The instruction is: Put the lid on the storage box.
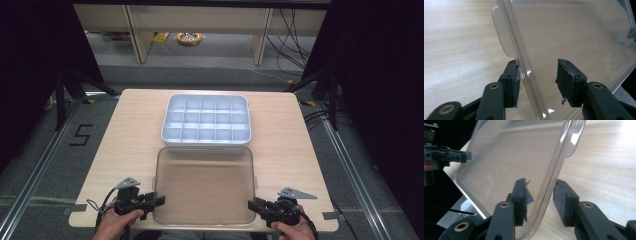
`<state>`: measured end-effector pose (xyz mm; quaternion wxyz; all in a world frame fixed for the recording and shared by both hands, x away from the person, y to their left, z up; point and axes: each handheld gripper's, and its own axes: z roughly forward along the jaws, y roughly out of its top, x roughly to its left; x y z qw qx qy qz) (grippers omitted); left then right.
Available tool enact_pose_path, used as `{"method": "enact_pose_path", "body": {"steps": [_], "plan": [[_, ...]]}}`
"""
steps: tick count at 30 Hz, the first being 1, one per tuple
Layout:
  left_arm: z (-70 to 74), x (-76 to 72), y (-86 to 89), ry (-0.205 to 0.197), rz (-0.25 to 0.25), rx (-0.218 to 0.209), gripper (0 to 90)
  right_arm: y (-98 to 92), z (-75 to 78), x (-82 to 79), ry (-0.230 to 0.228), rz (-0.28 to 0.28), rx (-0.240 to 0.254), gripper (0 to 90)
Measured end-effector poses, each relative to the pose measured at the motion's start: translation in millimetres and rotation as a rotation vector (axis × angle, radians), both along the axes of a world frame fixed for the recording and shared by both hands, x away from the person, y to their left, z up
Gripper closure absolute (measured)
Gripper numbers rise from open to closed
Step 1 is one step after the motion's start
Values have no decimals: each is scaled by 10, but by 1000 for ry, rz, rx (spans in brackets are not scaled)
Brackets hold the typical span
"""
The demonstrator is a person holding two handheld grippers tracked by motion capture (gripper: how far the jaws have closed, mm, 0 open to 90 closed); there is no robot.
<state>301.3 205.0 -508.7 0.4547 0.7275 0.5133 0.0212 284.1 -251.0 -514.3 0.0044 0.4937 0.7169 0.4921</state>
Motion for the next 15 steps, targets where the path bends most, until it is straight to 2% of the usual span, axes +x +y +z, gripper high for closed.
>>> {"method": "enact_pose_path", "body": {"steps": [1,3,4,5,7,8,9,10,12,13,14,15], "plan": [[24,-10,5,-13,4,-1,557,14,25,-25,36,-11,-8,646],[37,-14,2,-17,12,-2,563,30,26,-30,30,1,1,646],[59,-13,13,-43,4,8,562,38,13,-25,13,-2,-8,647],[73,-13,15,-49,4,5,563,30,10,-11,-11,0,-34,647],[83,-15,15,-53,9,4,563,34,13,-10,-10,-6,-30,647],[90,-17,12,-52,9,2,563,50,25,-22,21,-15,-11,647],[94,-18,10,-51,4,2,564,48,40,-23,31,-16,-9,646],[104,-16,0,-52,2,8,564,22,22,16,-13,-12,-22,643],[114,-12,-11,-55,7,5,566,20,19,31,-14,-19,-12,642],[125,-5,-19,-64,14,4,566,38,36,22,17,-38,-1,641],[141,3,-24,-74,15,11,566,28,34,47,-12,-35,-17,641],[179,23,-28,-90,22,11,566,41,55,70,-21,-40,-25,638]]}}
